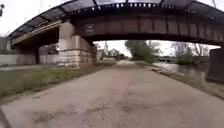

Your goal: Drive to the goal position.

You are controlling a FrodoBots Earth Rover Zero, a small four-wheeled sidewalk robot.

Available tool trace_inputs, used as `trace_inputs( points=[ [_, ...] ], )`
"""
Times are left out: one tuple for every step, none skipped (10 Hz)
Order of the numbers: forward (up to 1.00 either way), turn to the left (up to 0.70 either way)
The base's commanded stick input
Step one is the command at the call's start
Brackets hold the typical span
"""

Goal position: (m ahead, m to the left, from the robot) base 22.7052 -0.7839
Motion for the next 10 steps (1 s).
trace_inputs(
  points=[
    [0.70,-0.29],
    [0.70,-0.35],
    [0.70,-0.35],
    [0.70,-0.35],
    [0.70,-0.35],
    [0.70,-0.35],
    [0.70,-0.35],
    [0.70,0.00],
    [0.70,0.00],
    [0.70,0.00]
  ],
)
